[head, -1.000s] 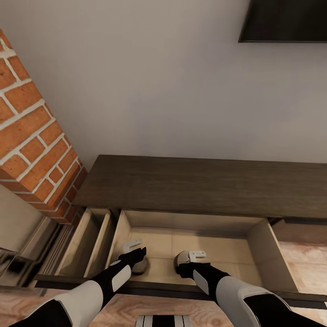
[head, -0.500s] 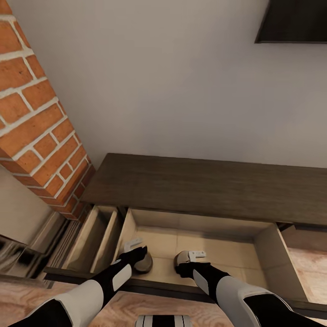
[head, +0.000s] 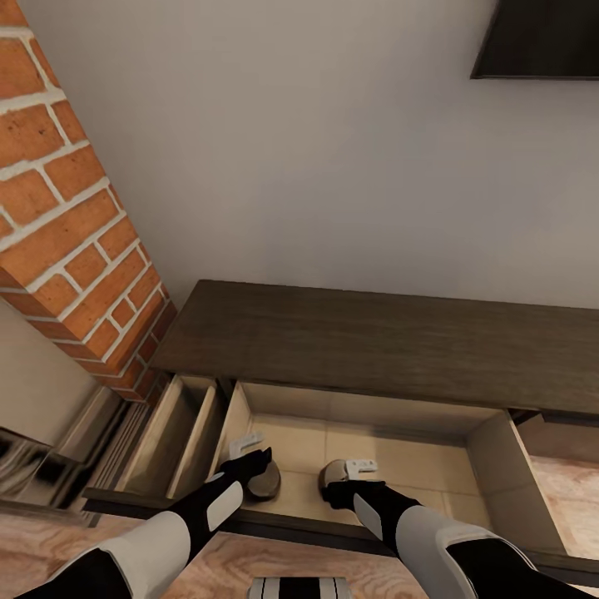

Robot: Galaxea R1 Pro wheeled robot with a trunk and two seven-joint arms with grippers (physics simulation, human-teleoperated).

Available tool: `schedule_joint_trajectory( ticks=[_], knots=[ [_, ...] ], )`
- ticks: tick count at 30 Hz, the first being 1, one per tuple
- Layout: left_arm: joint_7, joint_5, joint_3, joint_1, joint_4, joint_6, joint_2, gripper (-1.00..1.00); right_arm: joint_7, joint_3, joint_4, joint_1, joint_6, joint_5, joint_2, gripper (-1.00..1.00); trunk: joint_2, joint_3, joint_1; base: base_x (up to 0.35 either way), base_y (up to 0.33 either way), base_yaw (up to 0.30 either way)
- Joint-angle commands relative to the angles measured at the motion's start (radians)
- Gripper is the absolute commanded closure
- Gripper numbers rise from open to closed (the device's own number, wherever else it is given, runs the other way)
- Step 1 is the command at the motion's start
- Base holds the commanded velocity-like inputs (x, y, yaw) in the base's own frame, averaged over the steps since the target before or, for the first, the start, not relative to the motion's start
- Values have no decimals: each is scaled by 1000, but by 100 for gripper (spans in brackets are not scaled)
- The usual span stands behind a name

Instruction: Place each of the two pumpkins and all three candles from the living room inside a cabinet in the living room (use any cabinet), then make sure every cabinet is closed, and position the cauldron so it is next to a table in the living room.

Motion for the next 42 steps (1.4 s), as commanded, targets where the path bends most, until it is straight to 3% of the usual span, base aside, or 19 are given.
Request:
schedule_joint_trajectory(
  ticks=[1, 8, 30, 31, 42],
  knots=[
    [0, 0, 0, 0, 0, 0, 0, -100, -3, 0, 1, 0, 4, -1, 0, 100, 0, 0, 0, 0, 0, 0],
    [0, 0, 0, 0, 0, 0, 0, -100, -31, -1, 6, 0, 51, -3, 0, 100, 0, 0, 0, 0, 0, 0],
    [0, 0, 0, 0, 0, 0, 2, -100, -35, -2, 6, 12, 93, -3, 0, 100, 0, 0, 0, 0, 0, 0],
    [0, -1, 0, 0, 0, 0, 2, -100, -35, -2, 6, 12, 93, -3, 0, -100, 0, 0, 0, 0, 0, 0],
    [0, 0, 0, 0, 0, 0, 2, -100, -35, -2, 5, 12, 93, -2, 0, -100, 0, 0, 0, 0, 0, 0]
  ],
)
